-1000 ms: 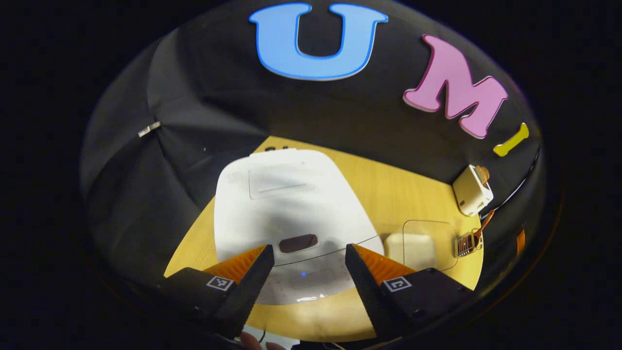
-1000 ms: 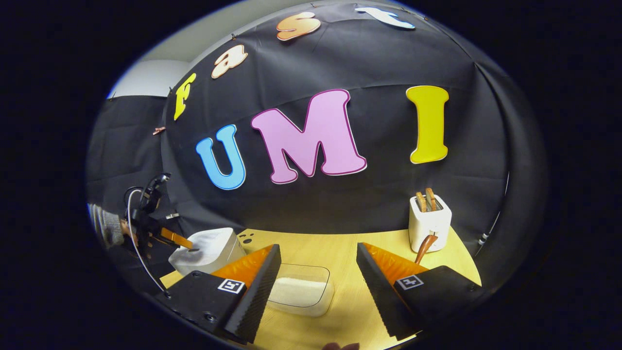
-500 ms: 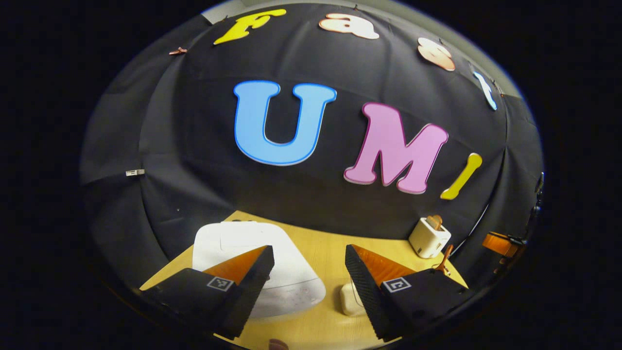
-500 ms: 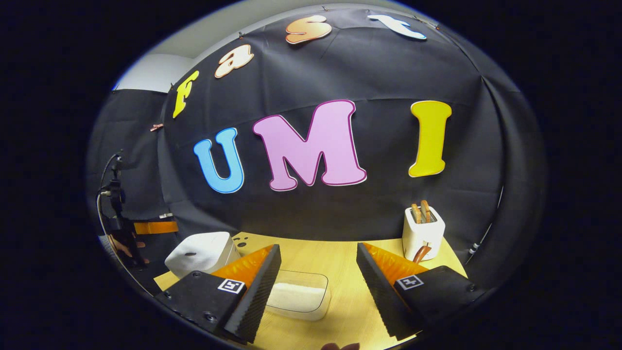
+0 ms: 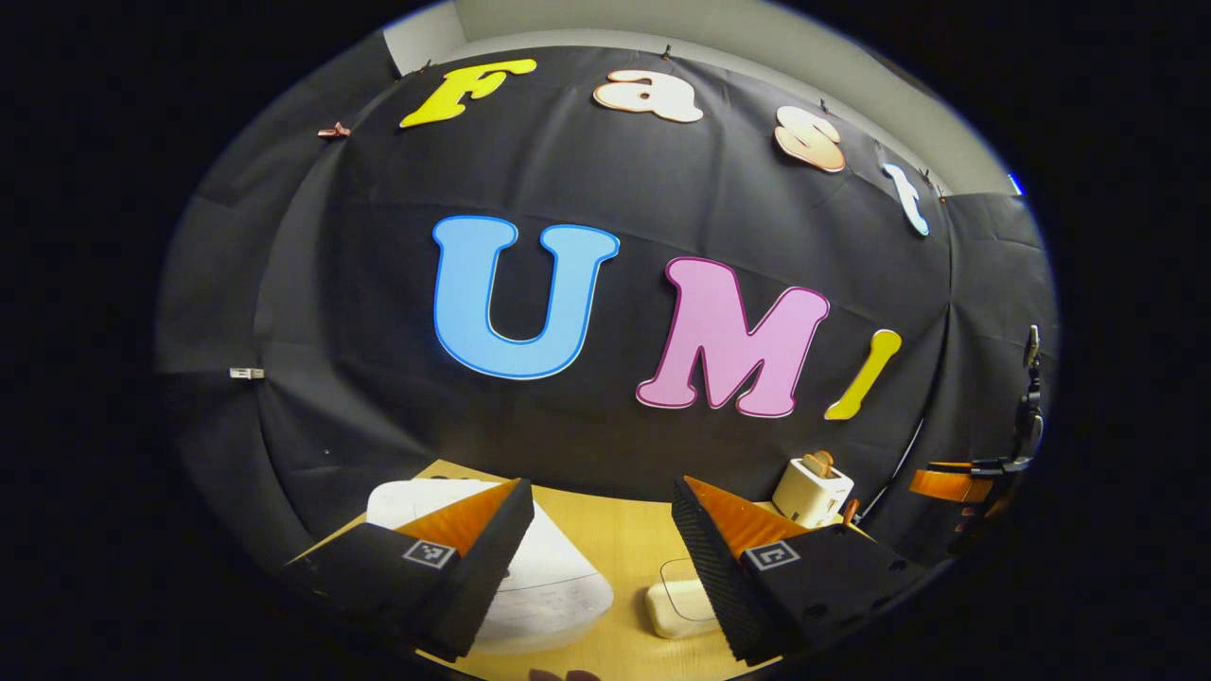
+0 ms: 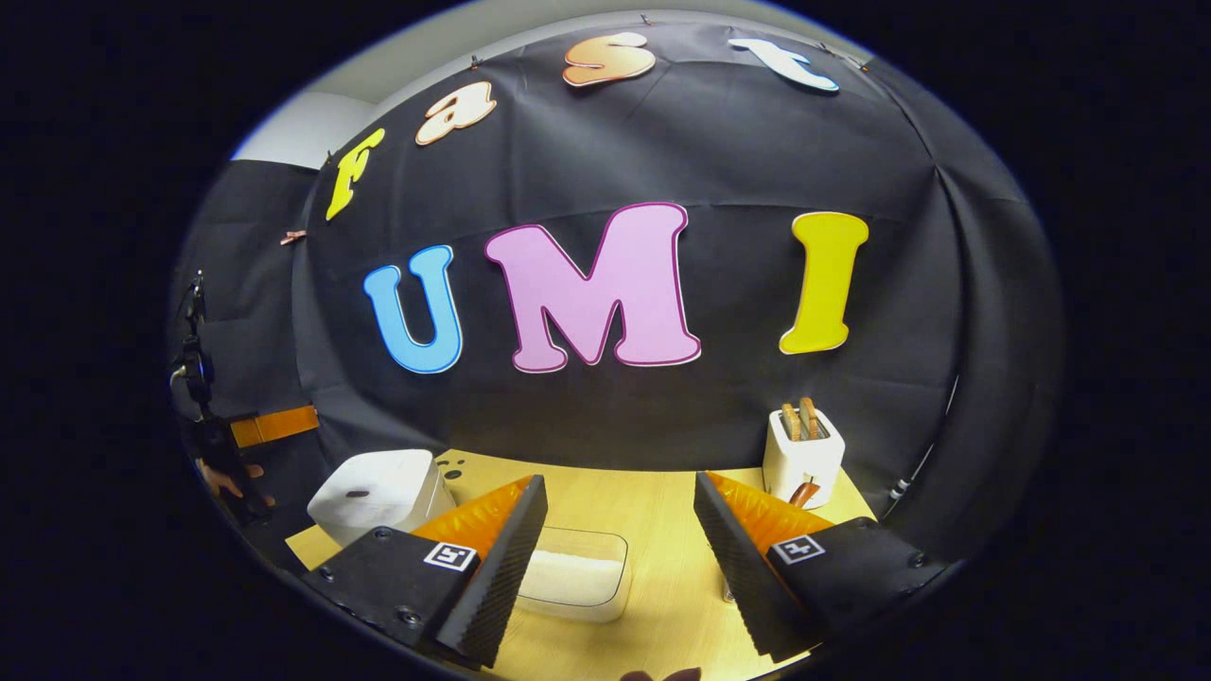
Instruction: Close the left gripper, press the button to open the rice cooker; take a wooden spoon from the chopstick holder with the right hand, scoop a spoonful of rice and pour it into the rice cooker, then put the wooden spoon back into the chopstick holder.
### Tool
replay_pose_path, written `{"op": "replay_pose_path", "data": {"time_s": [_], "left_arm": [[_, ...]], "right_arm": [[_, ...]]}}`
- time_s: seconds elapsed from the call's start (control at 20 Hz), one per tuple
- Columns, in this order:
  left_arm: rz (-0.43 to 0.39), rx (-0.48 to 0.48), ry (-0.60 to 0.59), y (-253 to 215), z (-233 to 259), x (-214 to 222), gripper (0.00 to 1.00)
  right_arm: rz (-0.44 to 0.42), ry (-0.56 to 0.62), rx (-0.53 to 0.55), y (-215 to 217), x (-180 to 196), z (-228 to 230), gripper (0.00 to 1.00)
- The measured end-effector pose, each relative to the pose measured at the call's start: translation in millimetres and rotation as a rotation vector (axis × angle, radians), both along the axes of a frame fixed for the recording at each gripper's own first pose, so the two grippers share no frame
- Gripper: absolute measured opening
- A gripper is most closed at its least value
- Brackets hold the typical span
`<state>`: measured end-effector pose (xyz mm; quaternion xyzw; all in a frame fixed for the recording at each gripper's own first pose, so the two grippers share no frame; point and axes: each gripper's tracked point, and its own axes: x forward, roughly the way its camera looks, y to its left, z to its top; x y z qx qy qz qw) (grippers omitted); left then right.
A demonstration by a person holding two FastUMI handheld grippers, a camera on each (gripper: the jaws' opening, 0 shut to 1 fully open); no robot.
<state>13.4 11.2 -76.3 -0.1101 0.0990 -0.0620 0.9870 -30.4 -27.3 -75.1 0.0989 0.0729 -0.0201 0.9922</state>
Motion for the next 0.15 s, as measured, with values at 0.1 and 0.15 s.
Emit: {"op": "replay_pose_path", "data": {"time_s": [0.1, 0.15], "left_arm": [[-0.019, -0.003, -0.010, -7.5, 1.0, 8.2, 0.95], [-0.032, 0.000, -0.010, -11.6, -1.1, 12.2, 0.95]], "right_arm": [[-0.025, -0.009, 0.004, -2.7, -0.1, 6.3, 0.97], [-0.041, -0.015, 0.010, -4.8, 0.3, 8.5, 0.97]]}}
